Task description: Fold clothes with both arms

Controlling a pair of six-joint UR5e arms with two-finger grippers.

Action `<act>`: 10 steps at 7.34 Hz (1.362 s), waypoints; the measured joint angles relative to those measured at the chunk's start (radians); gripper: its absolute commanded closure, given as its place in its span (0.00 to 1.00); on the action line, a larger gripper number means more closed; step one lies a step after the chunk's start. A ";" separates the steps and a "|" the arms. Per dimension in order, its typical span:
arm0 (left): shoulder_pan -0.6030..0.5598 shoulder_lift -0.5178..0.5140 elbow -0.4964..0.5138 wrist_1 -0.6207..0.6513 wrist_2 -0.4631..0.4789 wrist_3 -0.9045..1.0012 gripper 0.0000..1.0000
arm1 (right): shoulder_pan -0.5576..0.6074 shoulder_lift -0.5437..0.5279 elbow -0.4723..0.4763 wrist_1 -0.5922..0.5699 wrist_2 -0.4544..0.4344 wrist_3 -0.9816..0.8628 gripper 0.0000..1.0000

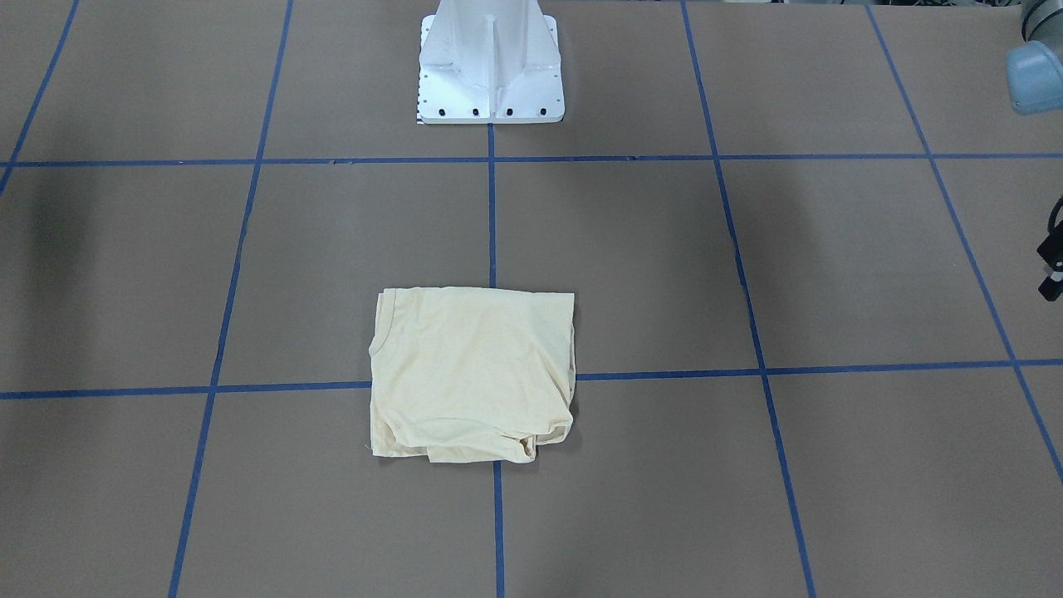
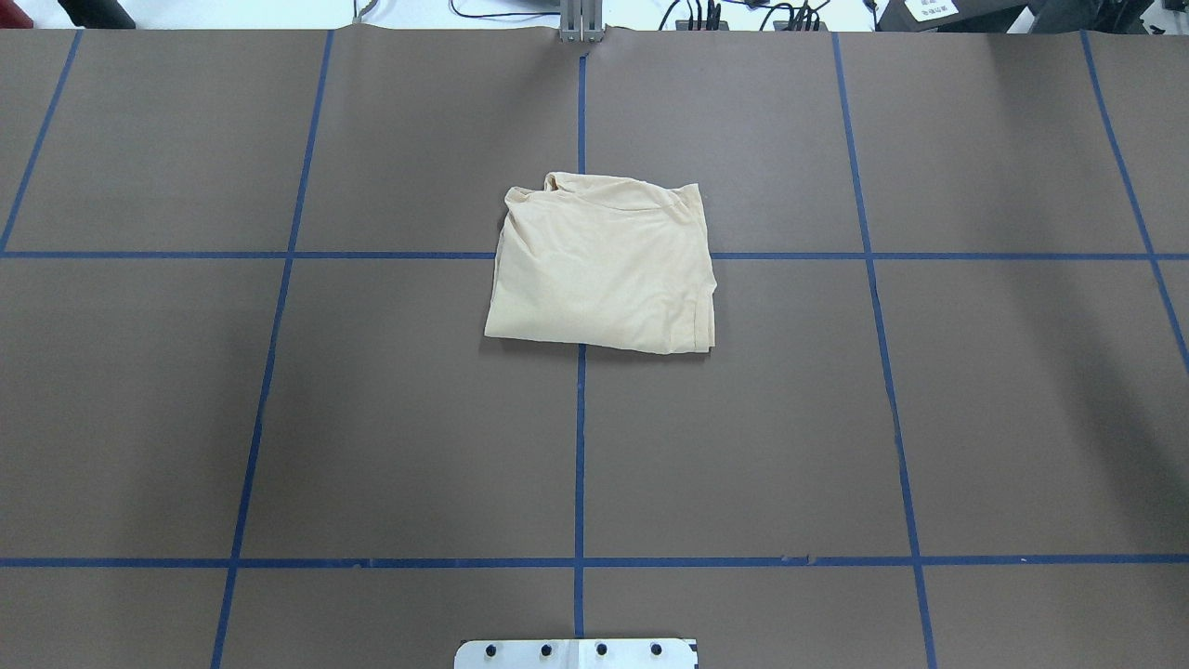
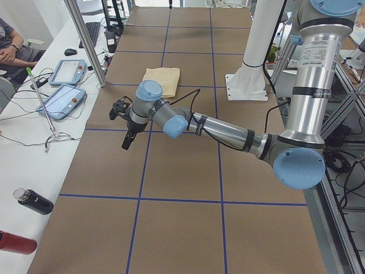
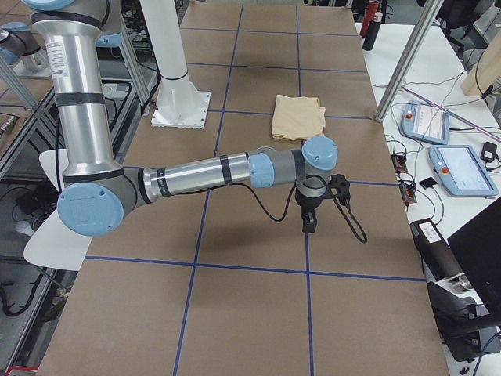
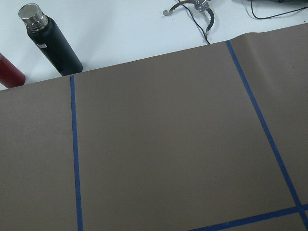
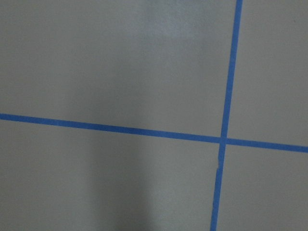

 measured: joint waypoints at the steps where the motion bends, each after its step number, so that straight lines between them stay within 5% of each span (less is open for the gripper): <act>1: -0.005 0.019 0.023 0.007 0.000 0.065 0.00 | 0.007 -0.027 -0.002 0.001 0.003 0.003 0.00; 5: -0.170 0.052 0.029 0.299 0.037 0.556 0.00 | 0.020 -0.050 -0.003 -0.015 0.015 0.009 0.00; 7: -0.188 0.035 0.025 0.419 0.027 0.596 0.00 | 0.034 -0.053 -0.004 -0.057 0.018 0.001 0.00; 10: -0.187 0.082 0.031 0.454 -0.145 0.554 0.00 | 0.048 -0.064 -0.046 -0.076 0.021 -0.006 0.00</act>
